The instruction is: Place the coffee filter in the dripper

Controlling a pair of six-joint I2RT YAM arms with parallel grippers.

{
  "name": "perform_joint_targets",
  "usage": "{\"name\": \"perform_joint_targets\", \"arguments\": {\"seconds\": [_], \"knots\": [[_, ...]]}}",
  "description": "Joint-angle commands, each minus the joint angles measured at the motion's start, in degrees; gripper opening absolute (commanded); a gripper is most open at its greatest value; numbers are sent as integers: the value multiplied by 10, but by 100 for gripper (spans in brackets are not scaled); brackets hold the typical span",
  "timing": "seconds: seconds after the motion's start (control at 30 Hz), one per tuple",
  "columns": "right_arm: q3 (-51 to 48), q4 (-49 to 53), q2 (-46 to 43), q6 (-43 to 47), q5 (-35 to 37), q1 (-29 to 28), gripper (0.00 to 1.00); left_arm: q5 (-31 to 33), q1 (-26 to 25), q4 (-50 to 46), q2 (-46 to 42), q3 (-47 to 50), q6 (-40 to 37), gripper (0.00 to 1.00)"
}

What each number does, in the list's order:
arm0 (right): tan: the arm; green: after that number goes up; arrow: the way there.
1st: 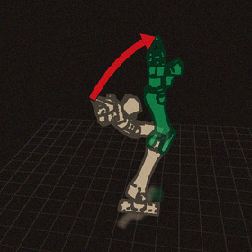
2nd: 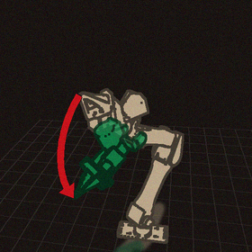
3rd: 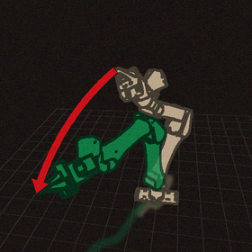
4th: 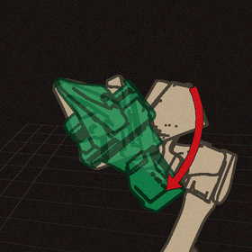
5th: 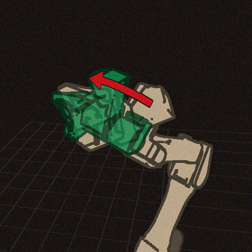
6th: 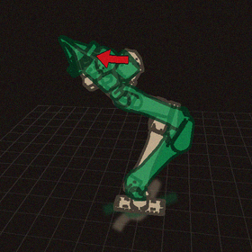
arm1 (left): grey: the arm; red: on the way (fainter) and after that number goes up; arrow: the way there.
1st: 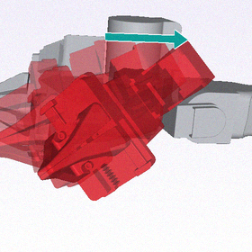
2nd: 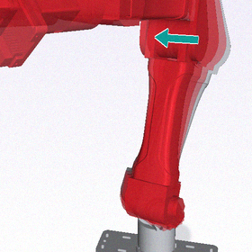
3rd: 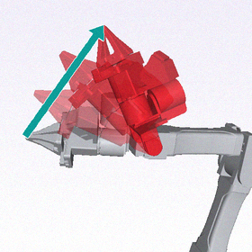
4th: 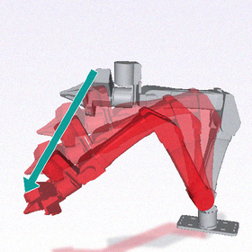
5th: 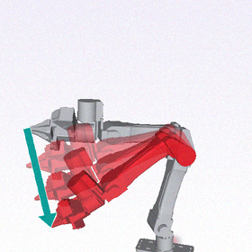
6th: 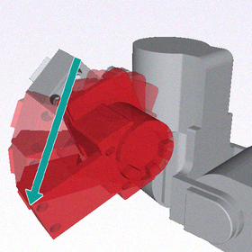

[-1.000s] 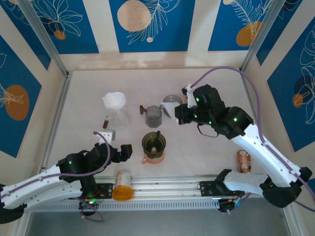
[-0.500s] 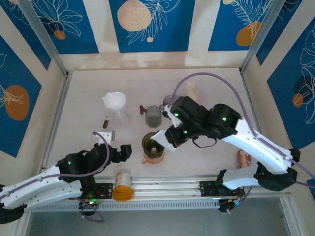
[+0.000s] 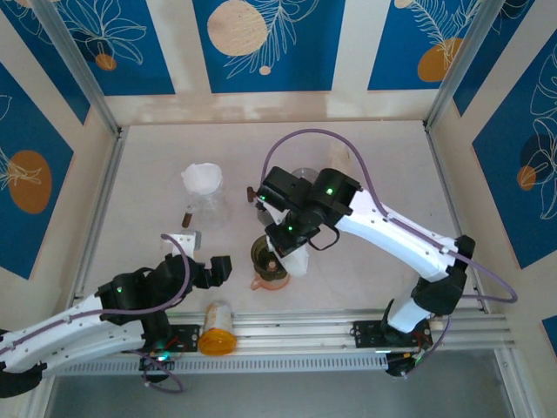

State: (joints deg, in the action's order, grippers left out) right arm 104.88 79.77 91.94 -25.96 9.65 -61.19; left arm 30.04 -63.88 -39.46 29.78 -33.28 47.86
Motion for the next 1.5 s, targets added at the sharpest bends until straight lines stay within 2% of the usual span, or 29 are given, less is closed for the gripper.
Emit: {"name": "perform_joint_targets", "arguments": {"seconds": [0.0,0.4,1.0,1.07,1.13,1.2,1.33,1.47], "knots": [[26,6,27,26,-40,-5,0,-7,4,2,-2,-9,-9,100],[16,-43,82,42,-80,-3,0,-11,4,5,-2,-5,-10,100],[-92,-123,57,23,-100,28,1,-15,5,5,-1,-8,-11,100],[-91,-124,51,21,-100,27,9,-16,5,6,-2,-9,-10,100],[-91,-127,39,18,-96,23,24,-19,4,9,-2,-10,-10,100],[-96,-132,23,13,-92,22,35,-20,5,10,-2,-10,-10,100],[-114,-140,-18,0,-75,21,46,-24,5,16,1,-16,-14,100],[-146,-157,-68,-21,-45,21,51,-30,6,33,14,-30,-26,100]]}}
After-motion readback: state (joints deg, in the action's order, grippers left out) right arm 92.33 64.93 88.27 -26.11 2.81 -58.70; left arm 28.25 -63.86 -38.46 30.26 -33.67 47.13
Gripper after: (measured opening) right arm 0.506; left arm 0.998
